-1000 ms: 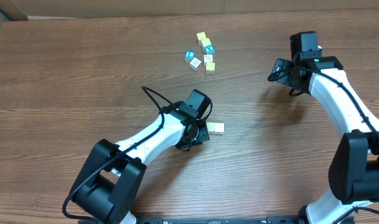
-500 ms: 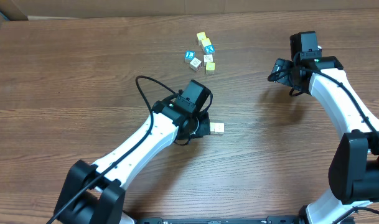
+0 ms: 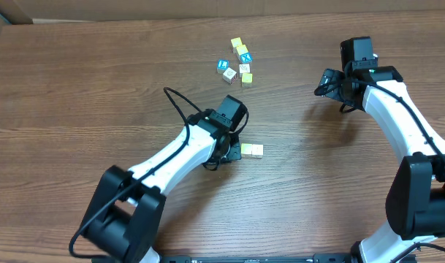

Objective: Flip 4 blocks
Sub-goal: 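Push the Z block rightward against the yellow block with the left gripper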

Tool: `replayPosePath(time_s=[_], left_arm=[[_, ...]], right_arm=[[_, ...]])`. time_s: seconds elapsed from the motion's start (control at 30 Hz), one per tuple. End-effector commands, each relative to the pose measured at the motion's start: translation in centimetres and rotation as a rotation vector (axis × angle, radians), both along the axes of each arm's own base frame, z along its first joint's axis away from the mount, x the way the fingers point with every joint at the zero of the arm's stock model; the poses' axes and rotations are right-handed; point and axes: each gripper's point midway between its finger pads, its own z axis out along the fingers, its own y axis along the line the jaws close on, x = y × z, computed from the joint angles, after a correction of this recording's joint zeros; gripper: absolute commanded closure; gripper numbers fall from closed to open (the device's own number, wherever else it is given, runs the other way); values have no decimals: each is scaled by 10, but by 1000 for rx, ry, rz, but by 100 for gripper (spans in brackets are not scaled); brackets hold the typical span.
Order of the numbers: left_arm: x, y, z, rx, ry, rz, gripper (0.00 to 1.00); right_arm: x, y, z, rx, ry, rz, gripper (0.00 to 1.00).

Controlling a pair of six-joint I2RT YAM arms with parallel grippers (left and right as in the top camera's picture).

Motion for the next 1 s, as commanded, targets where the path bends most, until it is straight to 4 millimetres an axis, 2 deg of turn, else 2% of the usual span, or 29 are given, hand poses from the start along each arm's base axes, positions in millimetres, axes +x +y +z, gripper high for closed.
replayPosePath(time_s=[0.0, 0.13, 0.43, 0.97], left_arm=[[2, 4, -12, -5, 42, 35, 96], [-4, -5, -19, -51, 88, 9, 96], [-2, -7, -19, -60, 79, 11, 96], [15, -10, -17, -63, 4, 23, 96]], right_arm=[[7, -2, 20, -6, -56, -4, 0], [7, -2, 20, -6, -56, -4, 0], [7, -2, 20, -6, -56, -4, 0], [7, -2, 20, -6, -56, -3, 0]])
